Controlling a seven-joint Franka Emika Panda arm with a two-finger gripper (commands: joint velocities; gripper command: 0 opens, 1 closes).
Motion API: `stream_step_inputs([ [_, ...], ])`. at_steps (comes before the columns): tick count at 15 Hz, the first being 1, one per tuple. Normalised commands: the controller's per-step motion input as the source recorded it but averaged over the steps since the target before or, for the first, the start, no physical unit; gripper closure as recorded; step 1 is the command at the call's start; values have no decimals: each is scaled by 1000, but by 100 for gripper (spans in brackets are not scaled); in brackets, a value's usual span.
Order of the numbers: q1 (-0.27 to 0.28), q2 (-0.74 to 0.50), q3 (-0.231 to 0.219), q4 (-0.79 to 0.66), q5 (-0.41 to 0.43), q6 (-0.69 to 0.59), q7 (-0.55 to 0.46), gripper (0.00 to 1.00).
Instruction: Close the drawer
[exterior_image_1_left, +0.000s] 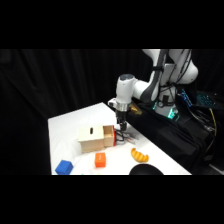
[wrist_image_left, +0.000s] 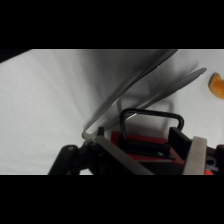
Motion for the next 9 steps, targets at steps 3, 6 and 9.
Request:
stream_step_inputs([
  [3, 229, 244, -309, 57, -71, 387, 92, 0],
  [6, 237, 292, -237, 97, 170, 349, -87, 0],
  [9, 216, 293, -123, 146, 344, 256, -230, 0],
])
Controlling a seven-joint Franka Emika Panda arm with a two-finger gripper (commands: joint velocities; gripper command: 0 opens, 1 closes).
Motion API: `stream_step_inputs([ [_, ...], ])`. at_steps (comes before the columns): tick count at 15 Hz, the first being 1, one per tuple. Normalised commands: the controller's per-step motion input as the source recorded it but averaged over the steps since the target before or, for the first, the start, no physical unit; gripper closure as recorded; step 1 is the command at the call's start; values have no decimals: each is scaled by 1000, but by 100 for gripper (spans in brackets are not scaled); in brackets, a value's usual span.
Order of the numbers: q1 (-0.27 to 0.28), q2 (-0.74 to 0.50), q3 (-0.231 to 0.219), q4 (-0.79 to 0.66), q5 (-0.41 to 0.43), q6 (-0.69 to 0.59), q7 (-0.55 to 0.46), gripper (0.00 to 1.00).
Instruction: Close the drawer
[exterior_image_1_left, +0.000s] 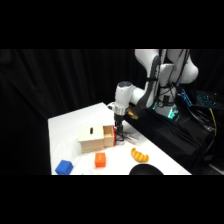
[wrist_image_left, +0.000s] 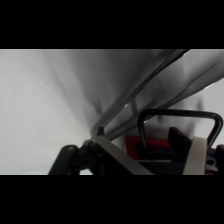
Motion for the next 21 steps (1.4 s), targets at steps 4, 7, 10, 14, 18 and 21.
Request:
stream_step_inputs([
  [4, 132, 180, -29, 264, 325, -8, -310, 0],
  [7, 54, 98, -14, 424, 196, -271, -270, 0],
  [10, 14, 131, -25, 477, 77, -284, -180, 0],
  [14, -100, 204, 55, 486, 60, -225, -170, 0],
  [18, -146, 192, 95, 464, 67, -210, -180, 0],
  [21, -137, 37, 90, 372, 40, -301, -194, 0],
])
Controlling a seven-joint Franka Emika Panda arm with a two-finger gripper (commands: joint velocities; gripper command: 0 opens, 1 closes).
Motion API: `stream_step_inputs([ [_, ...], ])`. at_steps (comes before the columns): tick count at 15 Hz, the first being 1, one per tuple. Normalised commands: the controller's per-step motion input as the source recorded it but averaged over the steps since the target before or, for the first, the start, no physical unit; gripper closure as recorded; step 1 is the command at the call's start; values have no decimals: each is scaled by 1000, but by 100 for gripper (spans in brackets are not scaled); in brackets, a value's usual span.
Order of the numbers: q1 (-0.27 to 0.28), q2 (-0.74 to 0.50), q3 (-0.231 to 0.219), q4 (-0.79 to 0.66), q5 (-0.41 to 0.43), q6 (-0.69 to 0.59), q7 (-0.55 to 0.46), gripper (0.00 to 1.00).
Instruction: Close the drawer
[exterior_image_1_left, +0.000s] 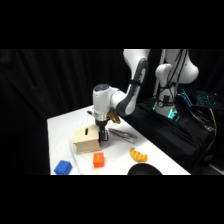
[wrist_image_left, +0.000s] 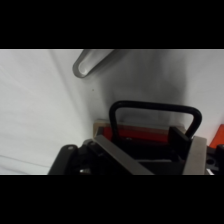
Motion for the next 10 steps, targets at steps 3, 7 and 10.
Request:
stream_step_inputs([
  [3, -89, -166, 45, 191, -66, -420, -168, 0],
  [7, -49, -358, 6, 28, -195, -394, -99, 0],
  [10, -107, -382, 78, 42, -156, -361, -120, 0],
])
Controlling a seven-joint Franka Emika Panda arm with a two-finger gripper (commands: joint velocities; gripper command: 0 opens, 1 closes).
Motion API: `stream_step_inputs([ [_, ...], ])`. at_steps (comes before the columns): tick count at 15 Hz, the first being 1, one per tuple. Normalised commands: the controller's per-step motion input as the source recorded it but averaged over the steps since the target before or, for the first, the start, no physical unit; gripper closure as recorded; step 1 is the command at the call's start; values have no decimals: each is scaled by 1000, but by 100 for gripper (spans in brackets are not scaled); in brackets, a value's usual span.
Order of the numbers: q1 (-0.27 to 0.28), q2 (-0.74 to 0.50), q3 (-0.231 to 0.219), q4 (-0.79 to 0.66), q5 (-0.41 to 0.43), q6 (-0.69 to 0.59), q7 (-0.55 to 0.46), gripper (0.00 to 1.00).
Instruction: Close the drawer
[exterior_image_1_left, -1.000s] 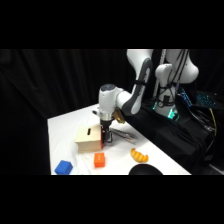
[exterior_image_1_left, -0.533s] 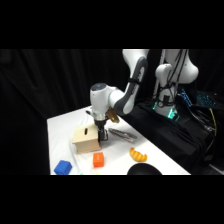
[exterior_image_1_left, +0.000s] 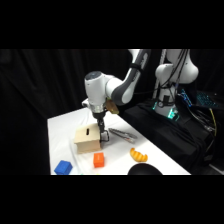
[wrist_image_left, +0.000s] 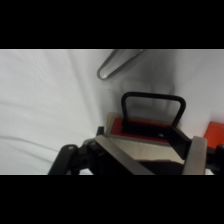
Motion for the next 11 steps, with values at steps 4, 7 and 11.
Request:
stream_step_inputs([
  [4, -158, -358, 158, 114, -79, -389, -166, 0],
  [7, -171, -299, 198, 185, 28, -444, -211, 0],
  [11, -140, -167, 166, 239, 46, -443, -156, 0],
])
